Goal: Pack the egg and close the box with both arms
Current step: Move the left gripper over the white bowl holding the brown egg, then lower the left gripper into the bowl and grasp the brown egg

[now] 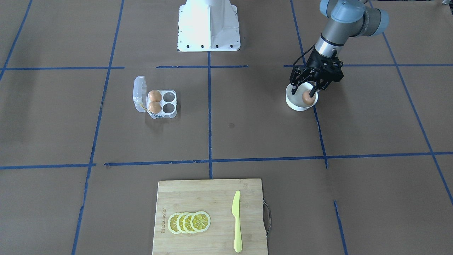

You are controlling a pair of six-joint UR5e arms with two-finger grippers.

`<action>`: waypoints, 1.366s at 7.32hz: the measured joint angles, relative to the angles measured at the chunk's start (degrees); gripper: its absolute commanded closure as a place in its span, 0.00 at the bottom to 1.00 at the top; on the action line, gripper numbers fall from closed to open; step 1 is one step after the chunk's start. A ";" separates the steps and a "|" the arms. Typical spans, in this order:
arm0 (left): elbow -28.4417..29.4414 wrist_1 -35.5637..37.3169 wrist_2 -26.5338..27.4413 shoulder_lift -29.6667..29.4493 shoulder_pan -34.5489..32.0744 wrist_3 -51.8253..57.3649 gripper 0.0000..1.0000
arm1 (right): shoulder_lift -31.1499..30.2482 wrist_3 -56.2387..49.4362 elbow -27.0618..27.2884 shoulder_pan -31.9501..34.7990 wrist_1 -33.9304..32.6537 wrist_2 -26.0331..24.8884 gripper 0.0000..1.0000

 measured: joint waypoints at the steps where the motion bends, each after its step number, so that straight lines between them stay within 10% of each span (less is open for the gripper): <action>1: -0.25 0.00 0.01 0.23 -0.04 0.20 0.26 | 0.00 0.00 -0.01 0.00 0.00 0.02 0.00; 10: 0.10 0.01 0.02 1.96 0.40 0.52 0.26 | -0.02 0.00 -0.11 0.00 -0.04 -0.04 0.00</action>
